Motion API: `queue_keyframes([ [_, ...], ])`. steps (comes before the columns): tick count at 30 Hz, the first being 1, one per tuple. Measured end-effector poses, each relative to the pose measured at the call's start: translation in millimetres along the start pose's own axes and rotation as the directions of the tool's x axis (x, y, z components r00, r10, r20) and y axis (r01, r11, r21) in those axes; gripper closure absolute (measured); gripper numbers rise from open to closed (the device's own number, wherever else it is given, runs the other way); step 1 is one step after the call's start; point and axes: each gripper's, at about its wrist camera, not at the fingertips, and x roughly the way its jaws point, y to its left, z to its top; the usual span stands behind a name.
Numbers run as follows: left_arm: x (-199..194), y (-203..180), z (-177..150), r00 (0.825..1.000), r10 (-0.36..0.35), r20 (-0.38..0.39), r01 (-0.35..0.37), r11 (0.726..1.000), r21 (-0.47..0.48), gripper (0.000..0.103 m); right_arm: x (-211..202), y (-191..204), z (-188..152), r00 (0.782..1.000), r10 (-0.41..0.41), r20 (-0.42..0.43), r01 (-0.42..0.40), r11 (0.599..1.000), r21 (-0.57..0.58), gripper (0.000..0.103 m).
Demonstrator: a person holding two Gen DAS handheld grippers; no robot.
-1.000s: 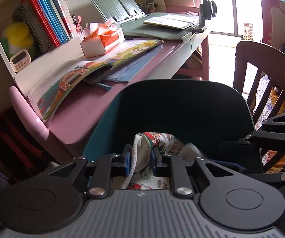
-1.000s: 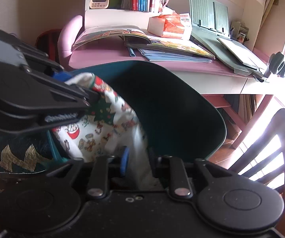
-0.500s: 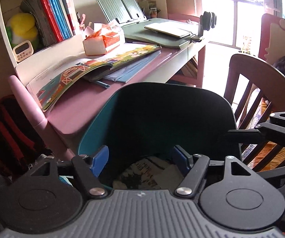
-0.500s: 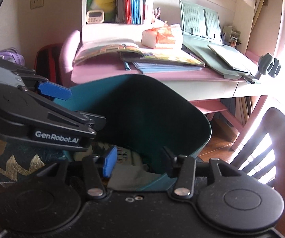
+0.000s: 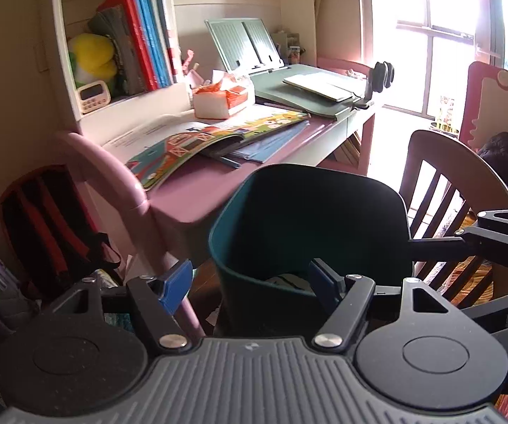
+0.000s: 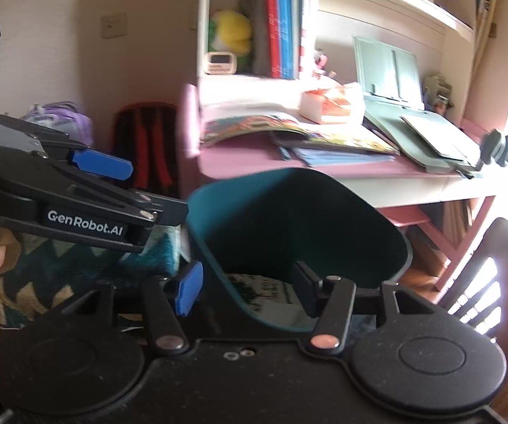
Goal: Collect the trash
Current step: 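Move both tools back down toward the trash under the bench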
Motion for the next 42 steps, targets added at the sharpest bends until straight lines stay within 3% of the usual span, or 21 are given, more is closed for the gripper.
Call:
queue_keyframes([
  [11,-63,71,-52,0.997,0.076,0.012,-0.074,0.99,-0.123,0.031,-12,77,6,0.987,0.158,0.036,-0.155,0.985,-0.075,0.044],
  [14,-77,93,-72,0.995,0.1,0.007,-0.098,0.984,-0.148,0.025,-8,100,5,0.978,0.205,0.036,-0.201,0.975,-0.093,0.044],
  [21,-101,145,-127,0.987,0.163,-0.016,-0.162,0.963,-0.213,0.024,15,157,-5,0.948,0.317,0.004,-0.314,0.942,-0.122,0.042],
  [27,-108,189,-181,0.974,0.221,-0.058,-0.228,0.934,-0.274,0.02,49,213,-19,0.924,0.381,-0.014,-0.378,0.911,-0.164,0.041],
  [33,-95,237,-241,0.953,0.263,-0.147,-0.299,0.887,-0.351,0.02,93,269,-41,0.897,0.437,-0.064,-0.441,0.876,-0.197,0.04],
  [37,-81,270,-283,0.948,0.252,-0.193,-0.312,0.857,-0.411,0.014,125,303,-61,0.894,0.44,-0.084,-0.446,0.862,-0.241,0.039],
  [40,-68,292,-316,0.945,0.241,-0.221,-0.319,0.833,-0.452,0.005,152,323,-77,0.882,0.45,-0.139,-0.471,0.85,-0.236,0.039],
  [42,-56,307,-336,0.939,0.244,-0.244,-0.335,0.817,-0.47,0.005,174,334,-89,0.872,0.452,-0.186,-0.486,0.847,-0.217,0.039],
])
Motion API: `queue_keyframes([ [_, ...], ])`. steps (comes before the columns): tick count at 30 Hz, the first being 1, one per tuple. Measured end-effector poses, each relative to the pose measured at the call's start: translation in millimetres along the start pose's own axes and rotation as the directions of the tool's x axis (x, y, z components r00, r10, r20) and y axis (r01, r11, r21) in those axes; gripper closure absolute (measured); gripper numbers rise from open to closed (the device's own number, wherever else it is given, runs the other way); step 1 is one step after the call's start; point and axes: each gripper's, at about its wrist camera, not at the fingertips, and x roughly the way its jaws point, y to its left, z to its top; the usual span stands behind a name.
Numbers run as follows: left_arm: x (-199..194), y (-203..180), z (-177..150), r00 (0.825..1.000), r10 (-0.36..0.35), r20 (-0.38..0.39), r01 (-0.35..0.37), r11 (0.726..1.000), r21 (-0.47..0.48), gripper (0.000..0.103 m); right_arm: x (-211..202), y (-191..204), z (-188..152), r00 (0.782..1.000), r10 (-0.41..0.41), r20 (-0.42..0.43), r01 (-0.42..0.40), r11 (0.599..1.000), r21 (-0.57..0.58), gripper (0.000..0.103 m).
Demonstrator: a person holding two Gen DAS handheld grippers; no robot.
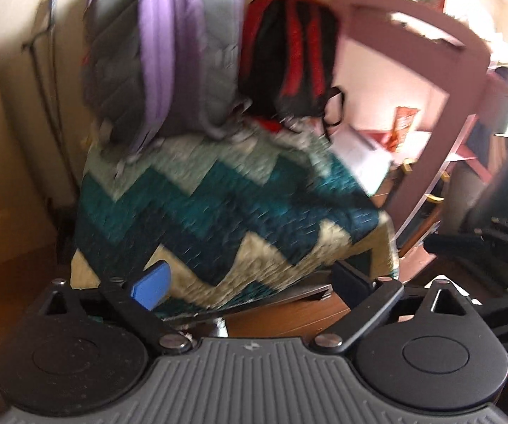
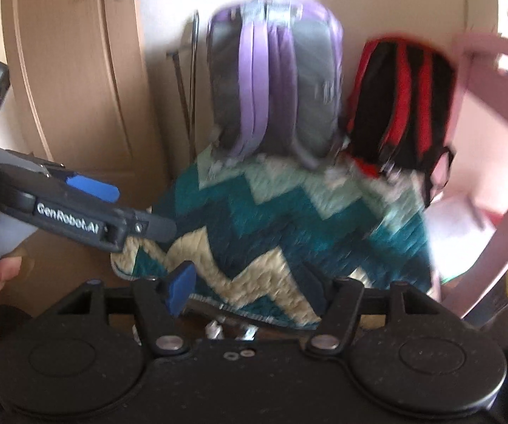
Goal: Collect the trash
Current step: 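Move both tools back down toward the trash under the bench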
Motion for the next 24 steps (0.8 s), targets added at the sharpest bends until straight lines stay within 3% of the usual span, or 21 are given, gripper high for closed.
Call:
queue_keyframes([
  [7,82,53,-34,0.993,0.075,-0.096,-0.073,0.997,0.019,0.005,91,-2,-42,0.991,0.01,-0.133,-0.007,1.0,0.022,0.038],
  [11,136,78,-57,0.975,0.12,-0.189,-0.11,0.992,0.061,0.005,146,-9,-70,0.972,0.013,-0.235,0.001,0.998,0.062,0.038],
  [18,225,102,-102,0.939,0.147,-0.312,-0.077,0.971,0.227,0.005,246,-7,-119,0.925,0.001,-0.381,0.019,0.999,0.048,0.038],
  [24,289,116,-150,0.907,0.13,-0.4,0.001,0.95,0.313,0.005,328,-6,-159,0.862,0.035,-0.506,0.016,0.995,0.098,0.038],
])
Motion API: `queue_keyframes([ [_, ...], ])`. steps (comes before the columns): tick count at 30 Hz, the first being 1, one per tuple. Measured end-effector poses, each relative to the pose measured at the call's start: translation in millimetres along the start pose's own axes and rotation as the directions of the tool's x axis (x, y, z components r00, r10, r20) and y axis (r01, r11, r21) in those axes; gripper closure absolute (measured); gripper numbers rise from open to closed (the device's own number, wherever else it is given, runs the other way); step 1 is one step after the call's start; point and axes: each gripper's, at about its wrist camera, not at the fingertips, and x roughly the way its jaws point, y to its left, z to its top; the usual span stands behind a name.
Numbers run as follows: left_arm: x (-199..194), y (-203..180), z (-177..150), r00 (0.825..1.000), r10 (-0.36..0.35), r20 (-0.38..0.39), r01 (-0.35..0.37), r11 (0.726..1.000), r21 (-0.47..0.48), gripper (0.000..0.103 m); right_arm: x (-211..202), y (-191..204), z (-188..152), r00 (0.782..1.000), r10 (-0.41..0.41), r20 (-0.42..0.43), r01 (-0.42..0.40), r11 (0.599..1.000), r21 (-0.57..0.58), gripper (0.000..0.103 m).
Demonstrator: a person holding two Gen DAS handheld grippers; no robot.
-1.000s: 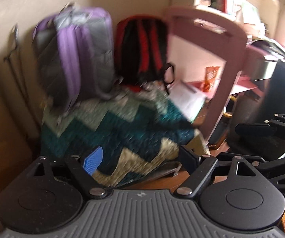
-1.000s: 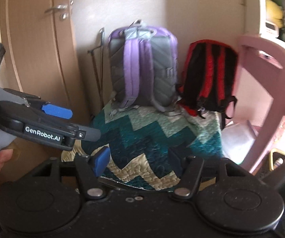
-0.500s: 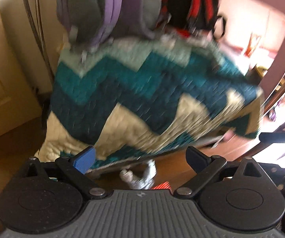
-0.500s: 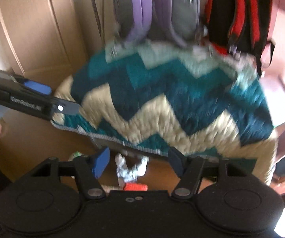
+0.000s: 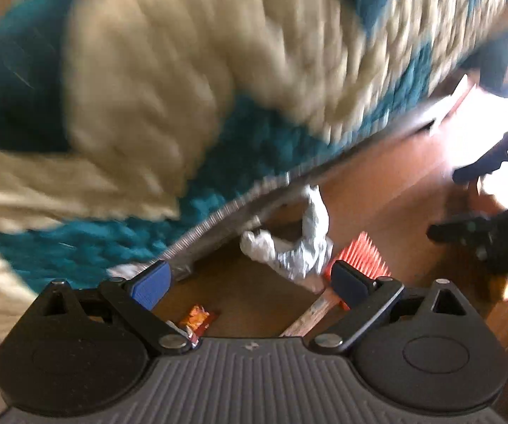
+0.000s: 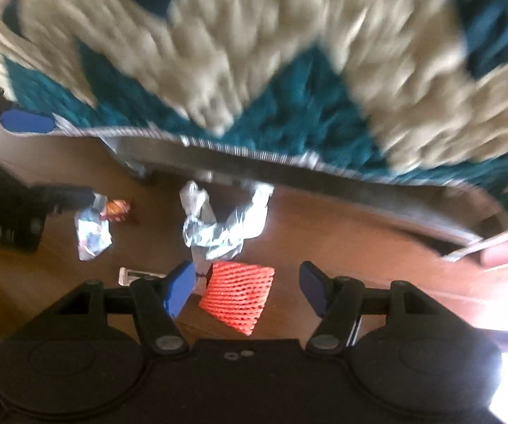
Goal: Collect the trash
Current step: 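Move both tools back down toward the trash under the bench, then close left tool on paper stick packet while right tool closes on red foam net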
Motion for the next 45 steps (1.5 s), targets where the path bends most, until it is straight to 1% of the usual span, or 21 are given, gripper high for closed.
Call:
queue_keyframes([
  [2,27,-4,-11,0.999,-0.012,-0.038,0.014,0.999,0.048,0.005,28,0,2,0.999,-0.007,-0.051,0.007,1.0,-0.001,0.038],
  [4,49,-7,-23,0.997,-0.03,-0.07,0.035,0.997,0.069,0.005,55,-1,3,0.995,-0.001,-0.104,0.002,1.0,0.007,0.038],
  [7,78,-14,-40,0.99,-0.065,-0.122,0.076,0.994,0.082,0.005,88,-3,3,0.987,0.003,-0.16,0.0,1.0,0.018,0.038],
  [12,118,-23,-55,0.98,-0.11,-0.168,0.124,0.99,0.073,0.005,132,-4,-6,0.973,0.006,-0.232,0.006,0.999,0.05,0.038],
  [14,129,-26,-60,0.975,-0.126,-0.183,0.139,0.988,0.061,0.005,147,-2,-11,0.967,0.003,-0.254,0.011,0.998,0.054,0.038],
  [16,139,-28,-66,0.974,-0.142,-0.178,0.152,0.987,0.044,0.005,160,-1,-15,0.963,0.002,-0.271,0.016,0.998,0.063,0.038],
  [19,154,-30,-72,0.967,-0.169,-0.19,0.177,0.984,0.024,0.005,176,-2,-18,0.959,-0.002,-0.283,0.031,0.995,0.097,0.038],
  [23,168,-37,-78,0.961,-0.179,-0.21,0.192,0.98,0.044,0.006,192,-3,-19,0.957,-0.007,-0.291,0.046,0.991,0.128,0.038],
  [26,175,-40,-81,0.956,-0.193,-0.22,0.207,0.978,0.038,0.007,202,-1,-19,0.952,-0.001,-0.305,0.047,0.989,0.142,0.038],
  [29,182,-42,-85,0.949,-0.202,-0.243,0.219,0.975,0.041,0.02,209,-1,-19,0.951,-0.013,-0.308,0.059,0.988,0.142,0.038],
  [31,185,-42,-87,0.946,-0.207,-0.248,0.223,0.974,0.036,0.022,211,-3,-19,0.951,-0.004,-0.308,0.052,0.987,0.149,0.036],
  [33,188,-40,-88,0.945,-0.206,-0.252,0.218,0.976,0.02,0.029,210,-2,-18,0.952,-0.003,-0.305,0.05,0.988,0.148,0.037],
  [35,191,-39,-88,0.942,-0.21,-0.262,0.22,0.976,0.008,0.045,210,-2,-18,0.952,-0.005,-0.305,0.052,0.988,0.146,0.037],
  [37,193,-40,-89,0.939,-0.211,-0.272,0.221,0.975,0.006,0.05,207,-5,-19,0.953,-0.006,-0.303,0.053,0.988,0.145,0.038],
  [38,194,-40,-89,0.938,-0.214,-0.273,0.224,0.975,0.007,0.056,205,-5,-19,0.953,-0.012,-0.303,0.057,0.988,0.141,0.039],
  [39,194,-42,-90,0.938,-0.212,-0.273,0.224,0.974,0.014,0.06,206,-4,-19,0.953,-0.014,-0.304,0.059,0.988,0.14,0.039],
  [41,194,-45,-90,0.936,-0.211,-0.28,0.229,0.973,0.03,0.07,207,-3,-19,0.952,-0.017,-0.306,0.061,0.989,0.135,0.04],
  [42,197,-45,-89,0.936,-0.208,-0.283,0.228,0.973,0.04,0.071,209,-1,-20,0.952,-0.018,-0.306,0.061,0.989,0.132,0.041],
  [43,197,-46,-89,0.938,-0.204,-0.281,0.226,0.973,0.049,0.072,208,0,-20,0.952,-0.017,-0.305,0.059,0.99,0.128,0.044],
  [44,198,-48,-89,0.938,-0.203,-0.28,0.226,0.973,0.053,0.074,207,1,-20,0.953,-0.013,-0.302,0.052,0.991,0.122,0.052],
  [45,198,-50,-89,0.939,-0.204,-0.278,0.228,0.972,0.057,0.075,206,3,-19,0.954,-0.002,-0.299,0.039,0.992,0.118,0.058],
])
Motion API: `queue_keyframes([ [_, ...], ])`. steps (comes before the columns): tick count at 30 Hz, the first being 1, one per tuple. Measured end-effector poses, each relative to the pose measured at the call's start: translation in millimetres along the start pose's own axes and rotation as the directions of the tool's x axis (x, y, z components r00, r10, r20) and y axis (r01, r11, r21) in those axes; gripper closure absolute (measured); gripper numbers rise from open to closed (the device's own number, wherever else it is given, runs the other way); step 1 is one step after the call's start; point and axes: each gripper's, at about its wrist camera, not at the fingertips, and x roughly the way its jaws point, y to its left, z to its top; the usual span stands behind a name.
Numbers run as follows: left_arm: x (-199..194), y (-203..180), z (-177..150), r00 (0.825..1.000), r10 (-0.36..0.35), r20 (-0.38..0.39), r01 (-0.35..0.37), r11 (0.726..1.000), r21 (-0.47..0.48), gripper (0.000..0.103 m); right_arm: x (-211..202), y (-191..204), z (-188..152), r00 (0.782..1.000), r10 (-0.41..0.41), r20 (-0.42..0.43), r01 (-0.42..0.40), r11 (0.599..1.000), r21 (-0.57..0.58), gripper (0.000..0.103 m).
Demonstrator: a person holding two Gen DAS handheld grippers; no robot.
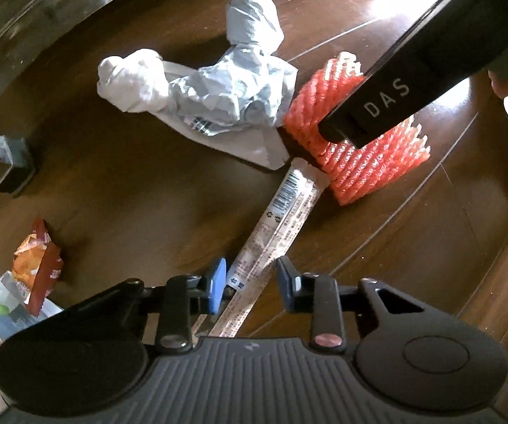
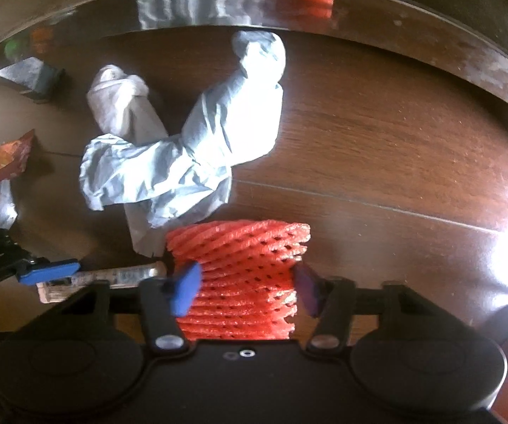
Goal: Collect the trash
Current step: 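Close left tool on paper stick packet while right tool closes on red foam net, then lift the stick packet and red foam net and carry both toward the teal bin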
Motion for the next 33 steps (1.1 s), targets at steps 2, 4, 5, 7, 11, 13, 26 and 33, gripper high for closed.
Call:
queue_keyframes([
  [2,-1,-1,3,1.0,0.0,0.004,0.0,1.0,0.003,0.078,-2,2,1,0.999,0.031,-0.012,-0.032,0.999,-0.004,0.075],
  [4,-4,0,4,1.0,0.003,0.008,-0.003,1.0,0.001,0.079,-3,4,2,0.999,0.04,-0.012,-0.04,0.999,-0.007,0.082],
  [5,-5,0,4,1.0,0.003,0.01,-0.003,1.0,-0.002,0.08,-4,5,2,0.999,0.045,-0.013,-0.046,0.999,-0.01,0.084],
  [7,-9,1,4,1.0,0.002,0.012,-0.002,1.0,-0.01,0.081,-10,6,2,0.999,0.046,-0.005,-0.046,0.999,-0.013,0.086],
  [11,-15,6,1,1.0,-0.008,0.022,0.009,1.0,-0.023,0.082,-26,-1,-4,0.999,0.055,0.002,-0.055,0.999,-0.003,0.086],
  [13,-21,8,2,1.0,-0.013,0.027,0.014,0.999,-0.032,0.083,-36,-6,-7,0.999,0.047,0.002,-0.047,0.999,0.005,0.086],
  [26,-102,15,7,0.996,-0.086,0.039,0.089,0.991,-0.102,0.086,-140,-29,-37,0.996,0.014,0.087,-0.014,1.0,0.001,0.086],
  [33,-170,4,22,0.989,-0.132,0.061,0.14,0.979,-0.15,0.086,-217,-38,-59,0.99,0.034,0.14,-0.042,0.997,0.059,0.086],
])
